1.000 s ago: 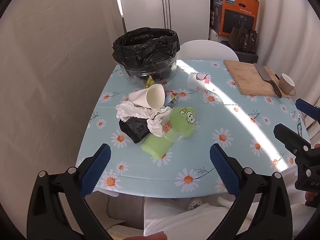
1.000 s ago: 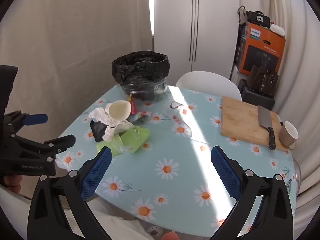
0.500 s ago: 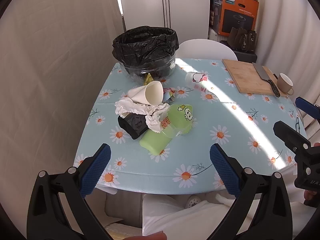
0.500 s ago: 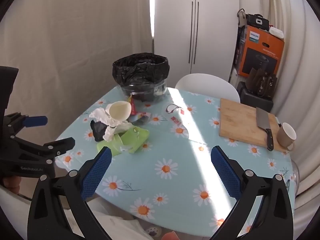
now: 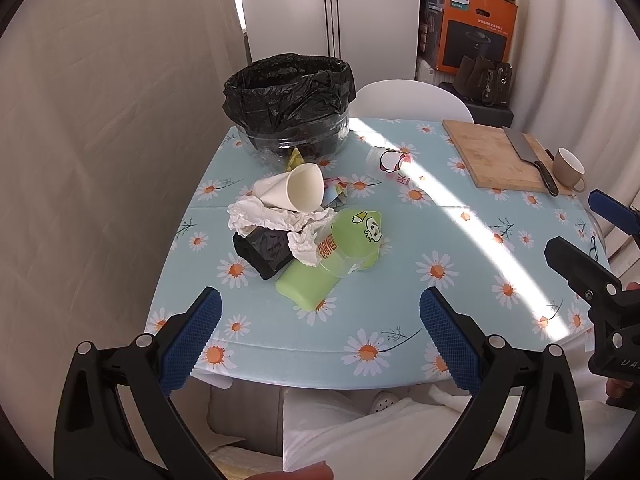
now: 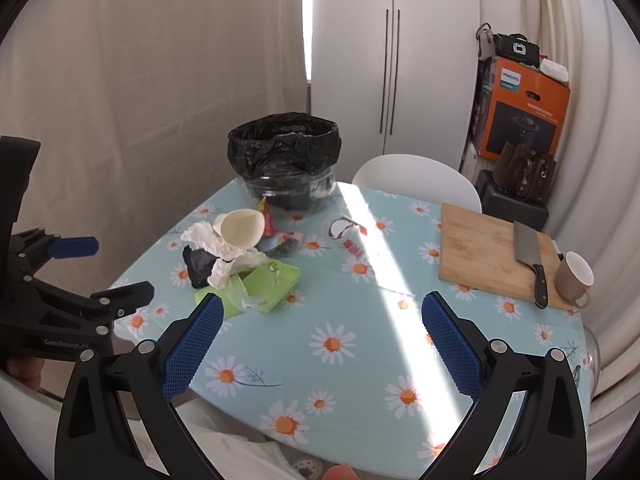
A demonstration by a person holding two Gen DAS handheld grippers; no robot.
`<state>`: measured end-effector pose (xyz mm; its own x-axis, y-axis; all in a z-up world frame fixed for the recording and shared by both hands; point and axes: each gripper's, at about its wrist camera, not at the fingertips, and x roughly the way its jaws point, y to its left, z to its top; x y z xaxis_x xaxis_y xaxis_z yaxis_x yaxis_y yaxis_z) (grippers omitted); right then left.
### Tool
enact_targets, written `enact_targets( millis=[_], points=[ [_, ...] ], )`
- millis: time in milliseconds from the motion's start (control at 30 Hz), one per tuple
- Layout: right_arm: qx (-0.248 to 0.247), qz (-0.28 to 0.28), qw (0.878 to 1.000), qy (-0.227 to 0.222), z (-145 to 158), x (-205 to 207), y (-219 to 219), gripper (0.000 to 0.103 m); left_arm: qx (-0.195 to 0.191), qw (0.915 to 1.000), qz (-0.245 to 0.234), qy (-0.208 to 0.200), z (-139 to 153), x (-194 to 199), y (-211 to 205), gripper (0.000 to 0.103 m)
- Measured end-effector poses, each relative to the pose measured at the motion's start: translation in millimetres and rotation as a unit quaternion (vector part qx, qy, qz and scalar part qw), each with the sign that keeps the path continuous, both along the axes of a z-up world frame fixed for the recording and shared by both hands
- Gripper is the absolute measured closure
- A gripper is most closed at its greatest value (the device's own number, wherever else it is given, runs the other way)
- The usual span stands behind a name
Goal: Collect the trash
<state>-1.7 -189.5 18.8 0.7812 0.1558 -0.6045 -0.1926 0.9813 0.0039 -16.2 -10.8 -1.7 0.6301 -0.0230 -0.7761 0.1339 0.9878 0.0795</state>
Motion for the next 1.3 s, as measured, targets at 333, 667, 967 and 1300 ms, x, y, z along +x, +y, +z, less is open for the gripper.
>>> enact_targets(
  millis=[333, 667, 967, 1300],
  points=[
    [0.001, 0.006, 1.0, 0.0, -0.6, 3.1, -1.0, 0.008, -0.001, 1.0, 0.004, -0.002, -0.9, 1.8, -1.4, 0.006],
    [0.002, 0.007, 1.0, 0.003, -1.9, 3.7, -3.6, 0.008, -0.006, 1.0, -0.002, 0.002, -3.4, -0.8, -3.8, 0.006],
    [0.007, 0.007, 1.0, 0.004, -4.8, 0.4, -5.2, 0.008, -0.002, 1.0, 0.002, 0.004, -3.6, -5.8, -4.0, 0.006],
    [0.01, 0.01, 1.0, 0.004, -4.1, -1.0, -3.7, 0.008, -0.004, 1.0, 0.005, 0.004, -2.3, -11.5, -2.8, 0.006]
  ],
)
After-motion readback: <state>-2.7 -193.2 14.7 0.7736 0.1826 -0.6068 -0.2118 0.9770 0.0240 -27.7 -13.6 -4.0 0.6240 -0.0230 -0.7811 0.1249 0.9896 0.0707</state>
